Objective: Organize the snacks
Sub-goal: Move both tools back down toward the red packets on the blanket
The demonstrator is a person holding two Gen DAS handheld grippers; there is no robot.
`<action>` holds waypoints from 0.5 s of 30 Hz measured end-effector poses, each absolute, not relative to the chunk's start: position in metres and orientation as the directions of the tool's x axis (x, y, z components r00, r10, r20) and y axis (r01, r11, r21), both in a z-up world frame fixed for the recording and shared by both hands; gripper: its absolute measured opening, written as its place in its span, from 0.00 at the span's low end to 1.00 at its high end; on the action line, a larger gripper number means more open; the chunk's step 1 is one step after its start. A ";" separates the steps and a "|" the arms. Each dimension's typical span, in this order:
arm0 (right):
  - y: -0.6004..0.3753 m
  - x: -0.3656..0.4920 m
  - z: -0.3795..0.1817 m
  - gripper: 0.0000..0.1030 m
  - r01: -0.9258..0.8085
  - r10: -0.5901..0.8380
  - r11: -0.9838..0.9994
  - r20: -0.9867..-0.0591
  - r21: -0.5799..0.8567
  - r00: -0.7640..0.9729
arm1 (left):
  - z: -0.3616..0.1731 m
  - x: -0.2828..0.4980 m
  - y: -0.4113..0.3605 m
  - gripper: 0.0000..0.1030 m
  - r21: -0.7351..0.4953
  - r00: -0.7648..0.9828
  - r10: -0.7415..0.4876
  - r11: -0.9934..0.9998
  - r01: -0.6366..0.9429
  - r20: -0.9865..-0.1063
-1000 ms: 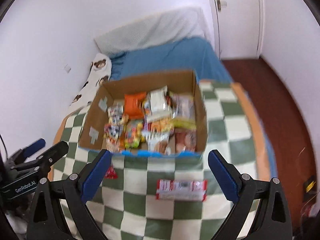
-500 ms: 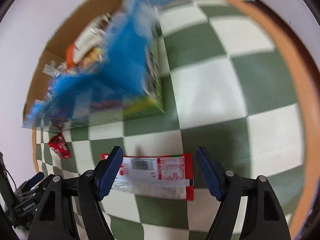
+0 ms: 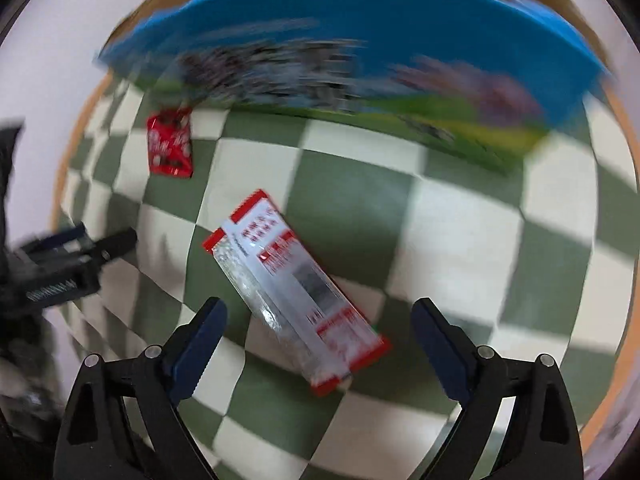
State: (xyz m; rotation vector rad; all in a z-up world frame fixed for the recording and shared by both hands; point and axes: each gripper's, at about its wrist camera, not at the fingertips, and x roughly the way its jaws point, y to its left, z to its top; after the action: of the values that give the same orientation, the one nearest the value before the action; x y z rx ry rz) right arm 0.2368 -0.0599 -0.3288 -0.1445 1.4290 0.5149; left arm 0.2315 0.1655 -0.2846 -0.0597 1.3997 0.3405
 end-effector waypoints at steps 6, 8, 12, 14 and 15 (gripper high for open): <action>-0.021 0.240 -0.371 0.92 -0.535 0.071 0.843 -0.997 0.056 0.008 | -0.274 0.243 0.176 1.00 0.201 0.145 0.245 0.944 -0.263 -0.959; -0.029 0.242 -0.372 0.89 -0.489 0.080 0.870 -0.997 0.058 0.023 | -0.268 0.250 0.178 1.00 0.192 0.158 0.239 0.944 -0.269 -0.958; -0.074 0.247 -0.369 0.84 -0.238 0.097 0.968 -0.993 0.080 0.064 | -0.264 0.271 0.175 1.00 0.159 0.191 0.212 0.952 -0.260 -0.958; -0.096 0.246 -0.371 0.87 -0.109 0.126 0.987 -0.991 0.119 0.053 | -0.266 0.283 0.173 1.00 0.135 0.199 0.187 0.960 -0.246 -0.962; -0.103 0.246 -0.374 0.90 -0.075 0.135 0.989 -0.990 0.131 0.042 | -0.268 0.291 0.171 1.00 0.127 0.202 0.175 0.964 -0.232 -0.964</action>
State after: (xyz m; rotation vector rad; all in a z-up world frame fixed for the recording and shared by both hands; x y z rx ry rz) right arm 0.2464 -0.1028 -0.3742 0.0479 1.5203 0.1605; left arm 0.2909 0.1713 -0.2683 -0.0500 1.3373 0.2845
